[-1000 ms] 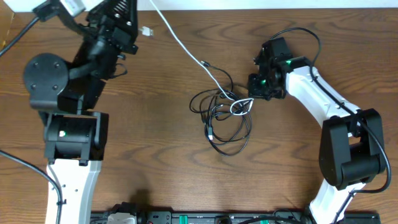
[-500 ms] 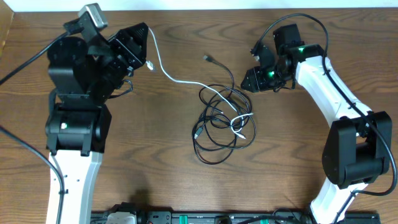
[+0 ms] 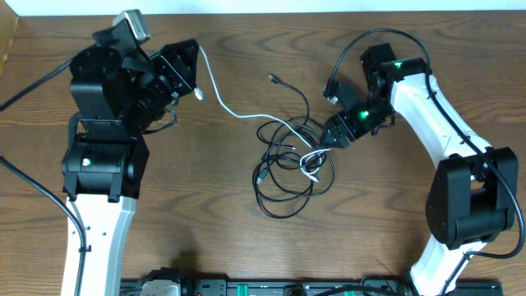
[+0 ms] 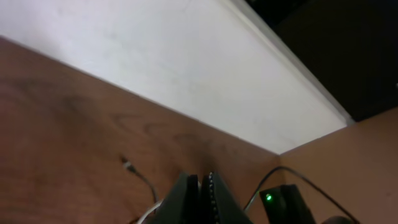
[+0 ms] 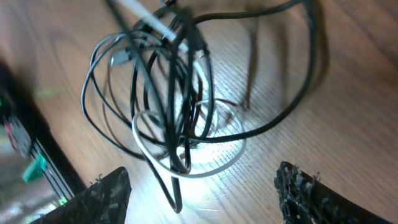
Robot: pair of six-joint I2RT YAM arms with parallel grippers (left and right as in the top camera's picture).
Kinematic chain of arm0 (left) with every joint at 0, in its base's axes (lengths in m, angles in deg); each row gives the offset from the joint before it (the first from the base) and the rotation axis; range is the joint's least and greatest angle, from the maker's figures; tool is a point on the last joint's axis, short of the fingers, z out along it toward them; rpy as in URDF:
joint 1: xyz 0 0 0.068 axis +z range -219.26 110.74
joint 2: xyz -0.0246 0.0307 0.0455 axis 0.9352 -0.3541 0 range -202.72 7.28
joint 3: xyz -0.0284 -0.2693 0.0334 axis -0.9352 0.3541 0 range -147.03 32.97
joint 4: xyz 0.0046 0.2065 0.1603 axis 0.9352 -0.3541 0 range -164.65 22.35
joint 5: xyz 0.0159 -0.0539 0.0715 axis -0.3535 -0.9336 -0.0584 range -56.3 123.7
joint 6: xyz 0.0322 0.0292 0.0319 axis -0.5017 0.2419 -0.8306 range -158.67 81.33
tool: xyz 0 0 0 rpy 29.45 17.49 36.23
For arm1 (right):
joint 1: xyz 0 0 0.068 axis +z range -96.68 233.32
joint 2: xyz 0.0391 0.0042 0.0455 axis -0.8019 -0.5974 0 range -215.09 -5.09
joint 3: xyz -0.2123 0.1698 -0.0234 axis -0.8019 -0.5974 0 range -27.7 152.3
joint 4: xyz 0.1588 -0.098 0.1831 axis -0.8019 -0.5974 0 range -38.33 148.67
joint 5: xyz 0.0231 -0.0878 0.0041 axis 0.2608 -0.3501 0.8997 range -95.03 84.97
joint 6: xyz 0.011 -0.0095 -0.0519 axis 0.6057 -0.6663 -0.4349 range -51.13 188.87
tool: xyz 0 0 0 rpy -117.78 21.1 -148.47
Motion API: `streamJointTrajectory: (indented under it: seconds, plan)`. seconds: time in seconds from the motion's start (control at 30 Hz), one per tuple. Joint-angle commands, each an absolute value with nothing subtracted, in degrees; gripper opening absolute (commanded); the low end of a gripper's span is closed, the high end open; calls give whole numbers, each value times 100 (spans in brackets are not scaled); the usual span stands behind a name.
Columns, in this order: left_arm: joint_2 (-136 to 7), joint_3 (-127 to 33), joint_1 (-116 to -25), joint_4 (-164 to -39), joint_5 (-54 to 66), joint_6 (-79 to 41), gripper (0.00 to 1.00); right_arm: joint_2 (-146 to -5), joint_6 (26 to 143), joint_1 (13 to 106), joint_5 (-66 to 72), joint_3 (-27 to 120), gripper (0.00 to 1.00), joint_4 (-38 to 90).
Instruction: Untangle cables
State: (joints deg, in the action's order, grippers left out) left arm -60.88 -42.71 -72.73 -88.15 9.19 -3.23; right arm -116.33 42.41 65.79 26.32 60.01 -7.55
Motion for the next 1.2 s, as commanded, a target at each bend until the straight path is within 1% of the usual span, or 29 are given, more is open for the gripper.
streamJointTrajectory:
  seconds: [0.0, 0.13, 0.23, 0.3, 0.5, 0.57, 0.6, 0.63, 0.67, 0.7, 0.73, 0.77, 0.8, 0.83, 0.97, 1.0, 1.17]
  plan:
    - [-6121, -4343, -7249, -9016, 888, -570, 8, -11519, 3229, 6666, 2750, 5933, 73, -757]
    - [-6167, -4343, -7249, -9254, 890, -614, 7, -11581, 2783, 6668, 2886, 5710, 67, -650]
    - [-6185, -4343, -7249, -9315, 890, -614, 7, -11677, 2444, 6664, 3021, 5585, 57, -623]
    - [-6193, -4343, -7249, -9335, 888, -612, 7, -11786, 2285, 6664, 3144, 5568, 53, -626]
    - [-6195, -4341, -7249, -9383, 888, -609, 8, -12103, 2031, 6659, 3727, 5568, 48, -525]
    - [-6195, -4341, -7249, -9383, 888, -609, 7, -12206, 2029, 6659, 3756, 5568, 45, -518]
    - [-6195, -4341, -7249, -9383, 888, -609, 7, -12256, 2029, 6659, 3760, 5568, 41, -518]
    - [-6195, -4341, -7249, -9383, 888, -609, 7, -12308, 2034, 6659, 3758, 5568, 36, -516]
    - [-6195, -4341, -7249, -9383, 888, -609, 8, -12317, 2038, 6659, 3758, 5568, 33, -518]
    - [-6195, -4341, -7249, -9383, 888, -609, 7, -12317, 2040, 6659, 3758, 5568, 27, -521]
    - [-6195, -4338, -7249, -9383, 888, -609, 7, -12315, 2062, 6659, 3758, 5572, 23, -527]
    - [-6195, -4341, -7249, -9383, 888, -609, 7, -12295, 2141, 6659, 3758, 5594, 16, -538]
    - [-6195, -4338, -7249, -9383, 888, -609, 7, -12282, 2390, 6646, 3745, 5716, 3, -595]
    - [-6195, -4338, -7249, -9381, 888, -609, 8, -12282, 2501, 6627, 3745, 5830, 1, -689]
    - [-6195, -4338, -7249, -9378, 890, -612, 8, -12274, 2689, 6476, 3760, 6785, 1, -1651]
    - [-6195, -4338, -7249, -9378, 892, -612, 8, -12274, 2877, 6454, 3743, 7373, 1, -2075]
    - [-6195, -4338, -7249, -9381, 932, -738, 7, -12271, 3990, 6454, 3465, 8838, 1, -2483]
